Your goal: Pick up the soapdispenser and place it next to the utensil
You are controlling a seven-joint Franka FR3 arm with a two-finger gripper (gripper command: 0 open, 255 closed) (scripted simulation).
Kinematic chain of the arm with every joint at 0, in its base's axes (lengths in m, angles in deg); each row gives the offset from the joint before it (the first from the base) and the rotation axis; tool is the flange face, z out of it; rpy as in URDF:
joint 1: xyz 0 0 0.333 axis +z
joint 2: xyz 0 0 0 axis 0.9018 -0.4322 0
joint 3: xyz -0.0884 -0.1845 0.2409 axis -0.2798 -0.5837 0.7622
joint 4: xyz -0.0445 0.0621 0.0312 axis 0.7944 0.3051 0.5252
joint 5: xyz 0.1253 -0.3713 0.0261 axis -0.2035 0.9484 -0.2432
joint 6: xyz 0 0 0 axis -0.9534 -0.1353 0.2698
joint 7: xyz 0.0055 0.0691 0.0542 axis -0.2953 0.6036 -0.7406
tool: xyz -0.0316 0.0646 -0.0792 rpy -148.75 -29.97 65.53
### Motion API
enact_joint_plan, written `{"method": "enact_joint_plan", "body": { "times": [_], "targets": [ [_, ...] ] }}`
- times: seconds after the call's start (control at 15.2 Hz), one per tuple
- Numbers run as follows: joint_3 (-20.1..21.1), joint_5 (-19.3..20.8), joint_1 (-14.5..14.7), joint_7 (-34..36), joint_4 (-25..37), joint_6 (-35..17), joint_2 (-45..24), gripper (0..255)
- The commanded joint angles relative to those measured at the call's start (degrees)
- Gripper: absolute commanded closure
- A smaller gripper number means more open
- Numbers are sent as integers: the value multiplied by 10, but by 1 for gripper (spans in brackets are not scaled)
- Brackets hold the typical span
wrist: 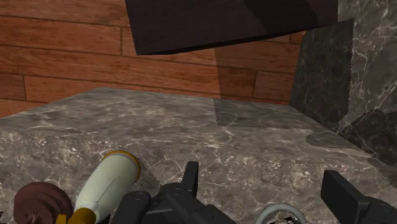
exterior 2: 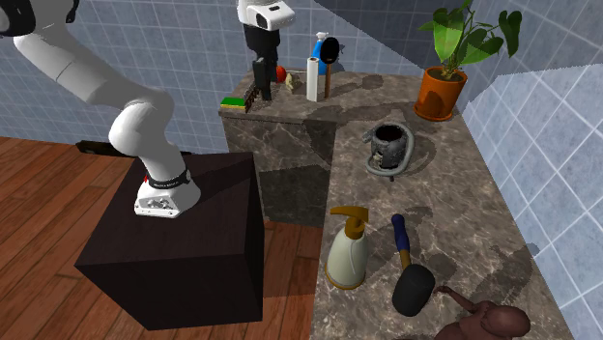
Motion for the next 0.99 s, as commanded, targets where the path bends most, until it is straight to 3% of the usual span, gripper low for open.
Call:
{"method": "enact_joint_plan", "body": {
  "times": [0.0,0.46,0.92],
  "targets": [
    [-18,10,-5,-22,4,-21,-26,0],
    [-80,30,-23,-102,44,-81,-129,0],
    [-137,21,-37,-186,118,-128,-253,0]
  ]
}}
